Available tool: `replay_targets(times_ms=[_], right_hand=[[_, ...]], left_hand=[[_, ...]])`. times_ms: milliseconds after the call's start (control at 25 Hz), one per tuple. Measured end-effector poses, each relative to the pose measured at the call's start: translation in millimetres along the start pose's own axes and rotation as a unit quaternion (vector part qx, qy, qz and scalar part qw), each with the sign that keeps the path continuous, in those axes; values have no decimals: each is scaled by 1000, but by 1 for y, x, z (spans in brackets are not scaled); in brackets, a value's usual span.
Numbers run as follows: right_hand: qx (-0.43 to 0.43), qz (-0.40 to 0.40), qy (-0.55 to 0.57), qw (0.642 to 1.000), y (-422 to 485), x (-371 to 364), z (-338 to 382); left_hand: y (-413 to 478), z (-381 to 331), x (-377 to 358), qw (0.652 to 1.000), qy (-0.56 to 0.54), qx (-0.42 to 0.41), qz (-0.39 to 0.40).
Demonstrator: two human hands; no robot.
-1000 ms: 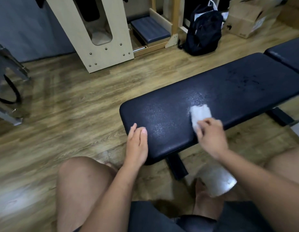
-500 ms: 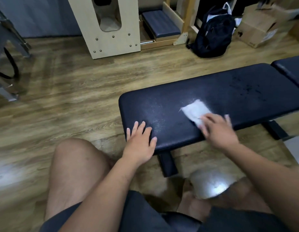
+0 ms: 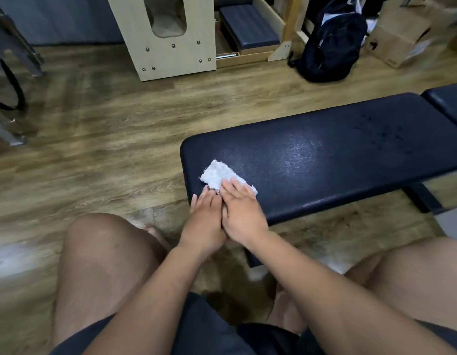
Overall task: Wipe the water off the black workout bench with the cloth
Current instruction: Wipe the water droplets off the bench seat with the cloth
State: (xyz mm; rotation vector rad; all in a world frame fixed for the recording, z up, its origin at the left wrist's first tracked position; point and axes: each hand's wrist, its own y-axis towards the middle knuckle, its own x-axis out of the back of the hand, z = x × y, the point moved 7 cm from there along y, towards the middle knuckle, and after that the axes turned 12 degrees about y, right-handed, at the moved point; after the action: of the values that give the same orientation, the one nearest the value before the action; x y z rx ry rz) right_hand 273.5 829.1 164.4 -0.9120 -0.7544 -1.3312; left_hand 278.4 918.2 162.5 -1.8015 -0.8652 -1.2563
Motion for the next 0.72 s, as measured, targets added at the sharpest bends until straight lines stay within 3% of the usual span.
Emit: replay_targets(times_ms=[80,160,320,400,480,560,720], right_hand=[[55,26,-13,998,1,4,-5],[30,5,-56,998,9,29,-61],[-245,-86,-87,962,9,126,-204],[-307,-109,-27,945,-1,147,-217],[-284,-123,-21,951,2,133,-180],[-195,-111,-4,974,17,85,-116],[-16,-11,93,995,54,18,-17]], left_hand=[[-2,1,4,1000,-7,7,5],[-1,2,8,1000,0,21,8],[13,0,15,997,59,36,45],[21,-4,17,991,104,36,70],[28,-9,18,987,124,48,90],[33,-16,18,982,139,59,110],[35,-13,19,977,174,47,110]])
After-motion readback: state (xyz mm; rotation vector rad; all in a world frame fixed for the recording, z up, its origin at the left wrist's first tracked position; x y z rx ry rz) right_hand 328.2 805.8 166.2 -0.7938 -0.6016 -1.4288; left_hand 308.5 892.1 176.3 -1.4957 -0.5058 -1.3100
